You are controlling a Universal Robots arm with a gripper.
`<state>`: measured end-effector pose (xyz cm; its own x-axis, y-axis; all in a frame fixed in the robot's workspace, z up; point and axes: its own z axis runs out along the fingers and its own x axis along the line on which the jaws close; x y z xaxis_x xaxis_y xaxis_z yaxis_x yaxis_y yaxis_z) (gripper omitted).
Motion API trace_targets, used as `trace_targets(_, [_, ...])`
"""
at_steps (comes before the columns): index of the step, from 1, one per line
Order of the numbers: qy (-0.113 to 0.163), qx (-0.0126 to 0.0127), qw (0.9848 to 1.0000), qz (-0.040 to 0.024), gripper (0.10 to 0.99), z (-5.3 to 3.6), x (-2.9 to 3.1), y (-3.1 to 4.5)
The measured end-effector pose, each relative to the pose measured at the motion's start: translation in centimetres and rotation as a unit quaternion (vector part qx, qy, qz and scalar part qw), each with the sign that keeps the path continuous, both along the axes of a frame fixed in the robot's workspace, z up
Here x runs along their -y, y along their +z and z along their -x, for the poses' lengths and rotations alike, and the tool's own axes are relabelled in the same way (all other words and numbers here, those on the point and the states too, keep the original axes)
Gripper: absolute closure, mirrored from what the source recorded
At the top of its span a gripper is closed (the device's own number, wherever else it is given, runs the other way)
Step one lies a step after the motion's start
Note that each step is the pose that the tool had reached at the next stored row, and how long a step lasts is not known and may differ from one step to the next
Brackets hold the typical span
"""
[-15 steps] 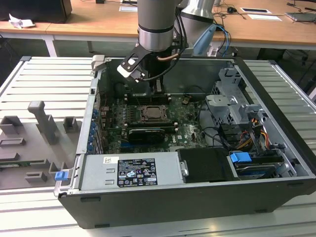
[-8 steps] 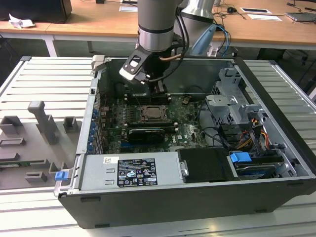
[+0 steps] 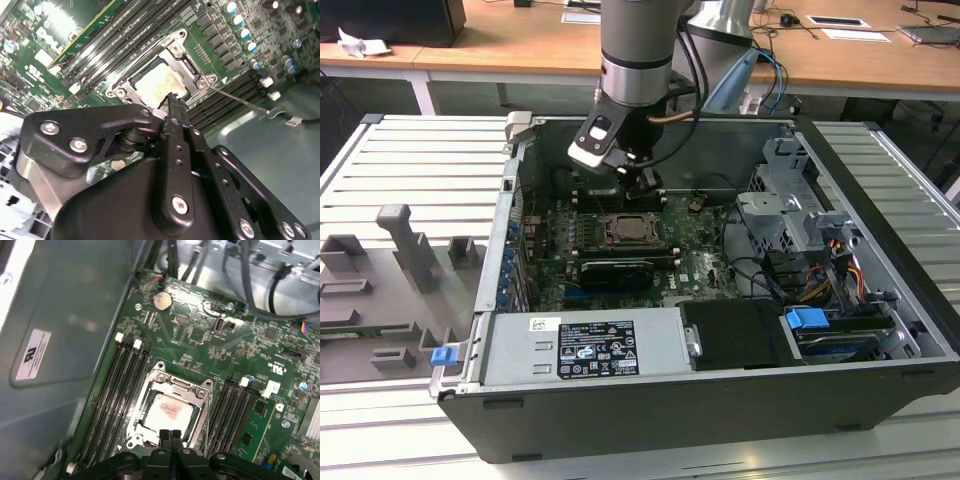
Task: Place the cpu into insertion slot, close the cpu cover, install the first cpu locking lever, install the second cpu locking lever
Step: 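Install the first cpu locking lever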
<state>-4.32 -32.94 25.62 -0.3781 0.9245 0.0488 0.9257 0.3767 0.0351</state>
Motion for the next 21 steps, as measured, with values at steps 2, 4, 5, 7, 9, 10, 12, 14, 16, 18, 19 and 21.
trace_targets(2, [0.023, 0.0000, 0.9997, 0.0000, 0.980, 0.00, 0.00, 0.00])
trace_targets(4, [0.043, 0.0000, 0.9991, 0.0000, 0.980, 0.00, 0.00, 0.00])
trace_targets(5, [0.054, 0.0000, 0.9986, 0.0000, 0.980, 0.00, 0.00, 0.00])
trace_targets(7, [0.072, 0.0000, 0.9974, 0.0000, 0.980, 0.00, 0.00, 0.00])
trace_targets(9, [0.089, 0.0000, 0.9960, 0.0000, 0.980, 0.00, 0.00, 0.00])
trace_targets(10, [0.098, 0.0000, 0.9952, 0.0000, 0.980, 0.00, 0.00, 0.00])
trace_targets(12, [0.111, 0.0000, 0.9938, 0.0000, 0.980, 0.00, 0.00, 0.00])
trace_targets(14, [0.127, 0.0000, 0.9920, 0.0000, 0.980, 0.00, 0.00, 0.00])
trace_targets(16, [0.135, 0.0000, 0.9909, 0.0000, 0.980, 0.00, 0.00, 0.00])
trace_targets(18, [0.144, 0.0000, 0.9895, 0.0000, 0.980, 0.00, 0.00, 0.00])
trace_targets(19, [0.152, 0.0000, 0.9884, 0.0000, 0.980, 0.00, 0.00, 0.00])
trace_targets(21, [0.168, 0.0000, 0.9858, -0.0001, 0.980, 0.00, 0.00, 0.00])
